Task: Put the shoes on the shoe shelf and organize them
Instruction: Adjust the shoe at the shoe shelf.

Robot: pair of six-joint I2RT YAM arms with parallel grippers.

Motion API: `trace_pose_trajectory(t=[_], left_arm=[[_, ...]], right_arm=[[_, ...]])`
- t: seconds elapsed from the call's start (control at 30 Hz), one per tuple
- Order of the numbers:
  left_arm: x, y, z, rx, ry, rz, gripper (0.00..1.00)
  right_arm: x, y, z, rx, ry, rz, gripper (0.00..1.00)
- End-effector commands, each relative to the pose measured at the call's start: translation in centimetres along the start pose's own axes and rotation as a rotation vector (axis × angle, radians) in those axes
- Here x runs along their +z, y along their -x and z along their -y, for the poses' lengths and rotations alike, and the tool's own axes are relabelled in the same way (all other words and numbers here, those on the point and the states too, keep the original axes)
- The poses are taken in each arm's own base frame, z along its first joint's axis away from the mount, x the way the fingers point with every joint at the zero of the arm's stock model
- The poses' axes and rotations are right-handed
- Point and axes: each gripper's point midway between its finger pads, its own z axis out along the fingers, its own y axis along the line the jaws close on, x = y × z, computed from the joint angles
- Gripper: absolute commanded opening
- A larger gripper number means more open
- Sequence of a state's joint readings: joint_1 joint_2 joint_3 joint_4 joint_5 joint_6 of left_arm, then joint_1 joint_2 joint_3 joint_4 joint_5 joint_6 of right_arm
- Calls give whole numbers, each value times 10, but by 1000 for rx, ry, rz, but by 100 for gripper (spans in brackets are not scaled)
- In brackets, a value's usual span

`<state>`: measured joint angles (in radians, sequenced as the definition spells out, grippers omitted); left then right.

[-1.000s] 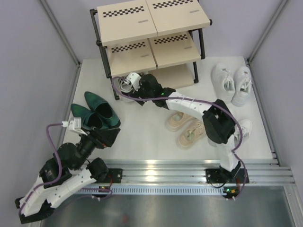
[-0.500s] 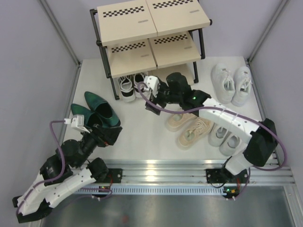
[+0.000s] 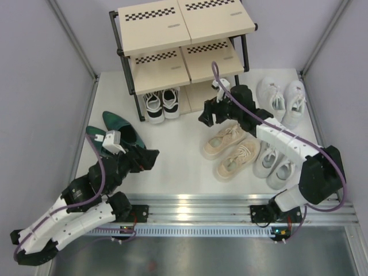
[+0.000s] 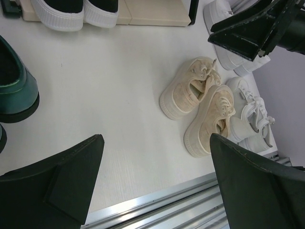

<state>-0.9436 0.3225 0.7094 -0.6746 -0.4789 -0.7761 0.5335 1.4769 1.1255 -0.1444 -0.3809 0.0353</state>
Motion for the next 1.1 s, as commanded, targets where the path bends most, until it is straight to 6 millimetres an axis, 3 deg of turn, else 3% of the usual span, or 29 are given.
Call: trace_pose_trajectory(t=[0.0,0.03,0.07,0.13,0.17,0.2,0.23,0.3,0.33,0.37,0.4,0.47,0.5,0.67,0.97,1.07], left_arm=[[12,12,12,-1,-12,52,98],[14,9,12,0,-8,44,98],[15,8,11,-5,-3,40,98],[15,5,11,-15,-6,34,98],[13,3,9,-30,-15,34,98],[11,2,8,-45,-22,37,98],[6,3,7,-68,-36,48,98],[2,2,1,-82,-34,56,98],[-3,6,0,-106,-45,75,98],[-6,4,-5,-108,-36,72,98],[-8,4,-8,-114,-31,80,98],[-13,4,-14,-124,-28,85,98],[-15,5,-15,-127,-27,90,98],[-19,6,-19,-116,-12,85,98],[-22,10,-23,-99,3,97,98],[-25,11,-24,-100,3,99,98]], right_arm=[[9,36,11,231,-147,138,71],[14,42,9,262,-174,151,72],[25,36,8,257,-185,134,72],[40,51,-14,201,-160,175,73],[52,47,-15,182,-177,167,73],[61,47,-32,146,-160,167,73],[65,63,-31,89,-200,207,74],[87,56,-41,34,-224,180,75],[91,71,-42,11,-249,205,76],[105,62,-40,1,-265,180,76],[110,76,-45,-5,-272,204,77],[131,64,-38,-18,-305,168,78],[134,76,-40,-18,-312,191,78],[163,65,-29,-33,-393,174,77],[188,62,-16,-27,-455,179,72],[195,55,-14,-13,-440,161,65]])
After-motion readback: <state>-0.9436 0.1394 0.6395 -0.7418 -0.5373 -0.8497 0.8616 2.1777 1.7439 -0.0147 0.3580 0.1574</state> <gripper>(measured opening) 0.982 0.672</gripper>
